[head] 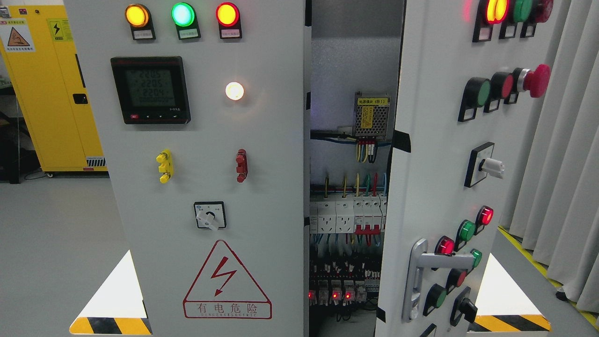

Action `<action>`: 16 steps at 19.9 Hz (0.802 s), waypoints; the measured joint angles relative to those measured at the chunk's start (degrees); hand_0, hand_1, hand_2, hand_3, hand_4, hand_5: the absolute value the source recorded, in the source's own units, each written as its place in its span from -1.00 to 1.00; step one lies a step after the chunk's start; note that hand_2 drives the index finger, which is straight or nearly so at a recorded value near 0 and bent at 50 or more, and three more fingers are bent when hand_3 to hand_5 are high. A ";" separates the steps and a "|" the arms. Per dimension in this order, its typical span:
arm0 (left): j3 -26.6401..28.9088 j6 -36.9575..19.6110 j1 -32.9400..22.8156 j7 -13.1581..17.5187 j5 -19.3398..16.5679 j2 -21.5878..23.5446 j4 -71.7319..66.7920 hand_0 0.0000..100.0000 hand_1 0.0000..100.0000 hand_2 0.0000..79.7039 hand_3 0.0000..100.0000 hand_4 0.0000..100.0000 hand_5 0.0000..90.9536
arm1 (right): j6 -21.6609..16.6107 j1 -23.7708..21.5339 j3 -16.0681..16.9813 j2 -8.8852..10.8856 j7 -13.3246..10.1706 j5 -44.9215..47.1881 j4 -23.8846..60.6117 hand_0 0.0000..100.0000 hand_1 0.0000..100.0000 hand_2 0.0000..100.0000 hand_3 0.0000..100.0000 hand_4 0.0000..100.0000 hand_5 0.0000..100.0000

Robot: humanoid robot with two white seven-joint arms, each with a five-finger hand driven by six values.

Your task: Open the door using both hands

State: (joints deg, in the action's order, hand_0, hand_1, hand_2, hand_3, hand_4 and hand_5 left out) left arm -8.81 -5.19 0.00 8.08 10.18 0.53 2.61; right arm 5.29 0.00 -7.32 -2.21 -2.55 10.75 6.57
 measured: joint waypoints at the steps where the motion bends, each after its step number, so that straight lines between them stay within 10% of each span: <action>1: 0.00 0.00 0.00 0.02 0.00 -0.02 0.00 -0.76 0.11 -1.00 -1.00 -1.00 -1.00 | 0.00 0.00 0.00 0.00 0.00 0.00 0.00 -1.00 0.00 -0.92 -1.00 -1.00 -1.00; 16: 5.18 -9.95 -2.84 0.13 4.43 2.16 4.00 -0.76 0.11 -1.00 -1.00 -1.00 -1.00 | -0.01 0.00 -0.05 -0.01 0.04 0.02 -0.17 -1.00 0.00 -0.92 -1.00 -1.00 -1.00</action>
State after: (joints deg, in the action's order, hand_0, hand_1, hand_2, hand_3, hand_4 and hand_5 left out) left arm -3.63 -15.14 -2.84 8.21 14.61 2.68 6.61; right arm 5.28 0.00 -7.37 -2.22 -2.51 10.77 6.40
